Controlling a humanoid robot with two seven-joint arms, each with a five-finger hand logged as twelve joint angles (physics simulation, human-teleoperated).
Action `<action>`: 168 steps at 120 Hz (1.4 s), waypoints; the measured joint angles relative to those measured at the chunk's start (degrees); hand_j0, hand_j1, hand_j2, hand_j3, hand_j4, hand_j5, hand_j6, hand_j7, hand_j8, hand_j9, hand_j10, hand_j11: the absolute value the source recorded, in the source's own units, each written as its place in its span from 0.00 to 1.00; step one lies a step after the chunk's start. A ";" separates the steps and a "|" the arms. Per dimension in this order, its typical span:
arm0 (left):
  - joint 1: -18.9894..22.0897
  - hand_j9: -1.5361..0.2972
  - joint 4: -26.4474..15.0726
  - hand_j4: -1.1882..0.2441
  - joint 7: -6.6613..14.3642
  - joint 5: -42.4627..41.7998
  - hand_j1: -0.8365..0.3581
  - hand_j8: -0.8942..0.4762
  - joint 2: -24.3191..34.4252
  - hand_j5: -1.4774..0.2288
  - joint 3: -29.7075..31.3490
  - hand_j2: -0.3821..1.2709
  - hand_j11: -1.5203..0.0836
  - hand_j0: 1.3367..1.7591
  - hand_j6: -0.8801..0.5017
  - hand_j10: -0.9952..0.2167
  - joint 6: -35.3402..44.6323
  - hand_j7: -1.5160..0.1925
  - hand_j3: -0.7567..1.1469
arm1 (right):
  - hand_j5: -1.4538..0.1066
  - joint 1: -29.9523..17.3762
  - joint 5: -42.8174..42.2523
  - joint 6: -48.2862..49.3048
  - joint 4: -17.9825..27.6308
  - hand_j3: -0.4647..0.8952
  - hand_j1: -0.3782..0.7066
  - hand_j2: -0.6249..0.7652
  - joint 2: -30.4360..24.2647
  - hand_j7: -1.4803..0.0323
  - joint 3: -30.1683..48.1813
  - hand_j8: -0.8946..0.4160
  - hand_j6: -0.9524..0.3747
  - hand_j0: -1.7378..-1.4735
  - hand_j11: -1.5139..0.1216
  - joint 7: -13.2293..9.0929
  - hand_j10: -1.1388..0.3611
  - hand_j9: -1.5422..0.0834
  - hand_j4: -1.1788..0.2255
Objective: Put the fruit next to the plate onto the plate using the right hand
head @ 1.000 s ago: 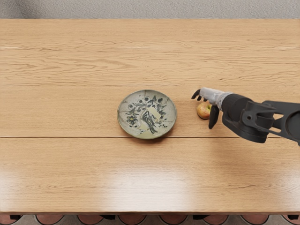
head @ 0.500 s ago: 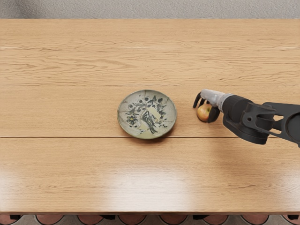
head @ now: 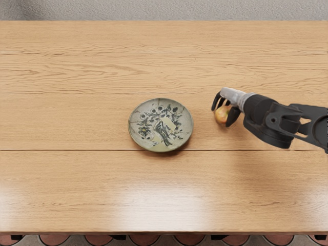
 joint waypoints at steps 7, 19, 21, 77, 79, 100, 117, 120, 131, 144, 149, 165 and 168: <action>0.02 0.84 0.00 0.83 0.00 0.00 0.99 0.65 0.00 0.87 0.00 0.23 0.95 0.76 0.64 0.82 0.00 0.89 0.40 | 0.44 0.11 0.05 0.17 0.06 0.34 0.56 0.52 0.42 0.48 1.43 0.36 0.38 0.31 0.45 0.00 0.38 0.47 0.43; 0.01 0.84 0.00 0.83 0.00 0.00 0.99 0.65 0.00 0.87 0.00 0.23 0.95 0.76 0.64 0.82 0.00 0.89 0.40 | 0.43 0.34 0.11 0.32 0.32 0.34 0.56 0.53 1.74 0.48 4.60 0.36 0.38 0.31 0.45 0.00 0.38 0.47 0.43; 0.00 0.84 0.00 0.83 0.00 0.00 0.99 0.65 0.00 0.87 0.00 0.23 0.95 0.76 0.64 0.82 0.00 0.89 0.40 | 0.43 0.40 0.11 0.34 0.36 0.34 0.56 0.53 1.97 0.48 5.16 0.37 0.38 0.31 0.45 0.00 0.38 0.47 0.43; 0.01 0.84 0.00 0.83 0.00 0.00 0.99 0.65 0.00 0.87 0.00 0.23 0.95 0.76 0.64 0.82 0.01 0.89 0.40 | 0.42 0.30 0.30 0.46 3.18 0.34 0.61 0.62 9.30 0.47 10.92 0.38 0.38 0.30 0.45 0.02 0.39 0.47 0.44; 0.00 0.84 0.00 0.83 0.00 0.00 0.99 0.65 0.00 0.87 0.00 0.23 0.95 0.76 0.64 0.82 0.01 0.89 0.40 | 0.42 0.28 0.31 0.47 3.20 0.34 0.61 0.62 9.49 0.47 10.89 0.38 0.39 0.30 0.45 0.02 0.39 0.47 0.44; 0.00 0.84 0.00 0.83 0.00 0.00 0.99 0.65 0.00 0.87 0.00 0.23 0.95 0.76 0.64 0.82 0.00 0.89 0.40 | 0.43 -0.21 0.22 0.53 3.07 0.34 0.60 0.59 11.19 0.47 9.81 0.38 0.39 0.30 0.44 0.03 0.39 0.46 0.43; 0.00 0.84 0.00 0.83 0.00 0.00 0.99 0.65 0.00 0.87 0.00 0.23 0.95 0.76 0.64 0.82 0.01 0.89 0.40 | 0.43 -1.17 0.11 0.57 2.76 0.34 0.58 0.55 11.52 0.47 9.10 0.37 0.38 0.30 0.44 0.02 0.39 0.46 0.43; 0.02 0.84 0.00 0.83 0.00 0.00 0.99 0.65 0.00 0.87 0.00 0.23 0.95 0.76 0.64 0.82 0.01 0.89 0.40 | 0.43 -1.40 0.10 0.57 2.60 0.34 0.57 0.55 11.56 0.47 8.98 0.37 0.38 0.30 0.44 0.02 0.39 0.46 0.43; 0.00 0.84 0.00 0.83 0.00 0.00 0.99 0.65 0.00 0.87 -0.01 0.23 0.95 0.76 0.64 0.82 0.00 0.89 0.40 | 0.43 -1.90 0.09 0.58 2.18 0.34 0.57 0.55 11.74 0.47 8.45 0.37 0.38 0.31 0.45 0.01 0.38 0.47 0.43; 0.02 0.84 0.00 0.83 0.00 0.00 0.99 0.65 0.00 0.87 -0.01 0.23 0.95 0.76 0.64 0.82 0.00 0.89 0.40 | 0.58 -2.11 0.43 0.21 0.44 0.34 0.41 0.51 13.63 0.62 8.58 0.46 0.48 0.30 0.59 0.01 0.49 0.61 0.55; 0.00 0.84 0.00 0.83 0.00 0.00 0.99 0.65 0.00 0.87 -0.01 0.23 0.95 0.76 0.64 0.82 -0.01 0.89 0.40 | 0.64 -2.10 0.59 0.09 -0.12 0.34 0.34 0.50 14.08 0.69 8.92 0.50 0.52 0.30 0.65 0.02 0.54 0.67 0.60; 0.04 0.84 0.00 0.83 0.00 0.00 0.99 0.65 0.00 0.87 0.00 0.23 0.95 0.76 0.64 0.82 0.00 0.89 0.40 | 0.77 -2.03 1.56 0.45 2.29 0.34 0.20 0.47 11.75 0.82 12.77 0.58 0.61 0.30 0.77 0.02 0.64 0.80 0.71; 0.02 0.84 0.00 0.83 0.00 0.00 0.99 0.65 0.00 0.87 0.00 0.23 0.95 0.76 0.64 0.82 0.01 0.89 0.40 | 0.79 -2.05 1.91 0.65 2.74 0.34 0.18 0.47 11.40 0.83 13.72 0.59 0.62 0.30 0.79 0.02 0.65 0.81 0.72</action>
